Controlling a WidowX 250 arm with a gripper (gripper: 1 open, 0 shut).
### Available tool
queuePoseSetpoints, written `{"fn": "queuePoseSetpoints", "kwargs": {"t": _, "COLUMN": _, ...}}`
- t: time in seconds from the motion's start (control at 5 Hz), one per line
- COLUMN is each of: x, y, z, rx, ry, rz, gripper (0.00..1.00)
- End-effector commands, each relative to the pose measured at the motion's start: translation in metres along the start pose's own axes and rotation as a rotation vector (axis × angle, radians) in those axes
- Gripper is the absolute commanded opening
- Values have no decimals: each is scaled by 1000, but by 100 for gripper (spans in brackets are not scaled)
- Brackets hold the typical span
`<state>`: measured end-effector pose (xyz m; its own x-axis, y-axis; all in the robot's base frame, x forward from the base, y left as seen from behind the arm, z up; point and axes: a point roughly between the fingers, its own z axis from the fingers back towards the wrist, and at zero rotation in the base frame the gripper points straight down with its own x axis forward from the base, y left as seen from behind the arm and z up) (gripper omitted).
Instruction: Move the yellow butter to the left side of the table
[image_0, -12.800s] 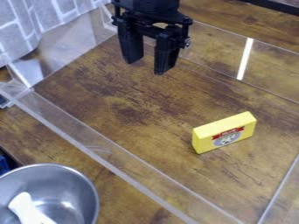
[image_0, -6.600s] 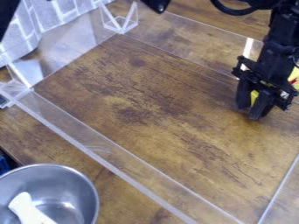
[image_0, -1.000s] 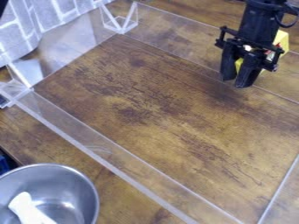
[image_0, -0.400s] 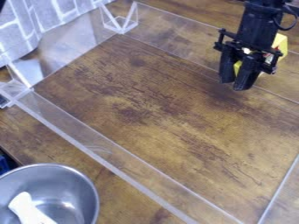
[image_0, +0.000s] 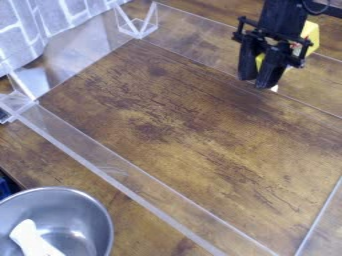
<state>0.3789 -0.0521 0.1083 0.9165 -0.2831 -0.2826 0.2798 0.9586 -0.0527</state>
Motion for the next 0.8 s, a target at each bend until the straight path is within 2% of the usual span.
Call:
{"fn": "queuePoseSetpoints", "kwargs": {"t": 0.0, "x": -29, "y": 8, "z": 49, "rx": 25, "ry": -120, "rz": 36, "gripper": 0}}
{"fn": "queuePoseSetpoints", "kwargs": {"t": 0.4, "x": -47, "y": 8, "z": 53, "rx": 30, "ry": -126, "rz": 47, "gripper": 0}}
{"fn": "queuePoseSetpoints", "kwargs": {"t": 0.6, "x": -72, "y": 4, "z": 36, "rx": 36, "ry": -116, "rz": 53, "gripper": 0}}
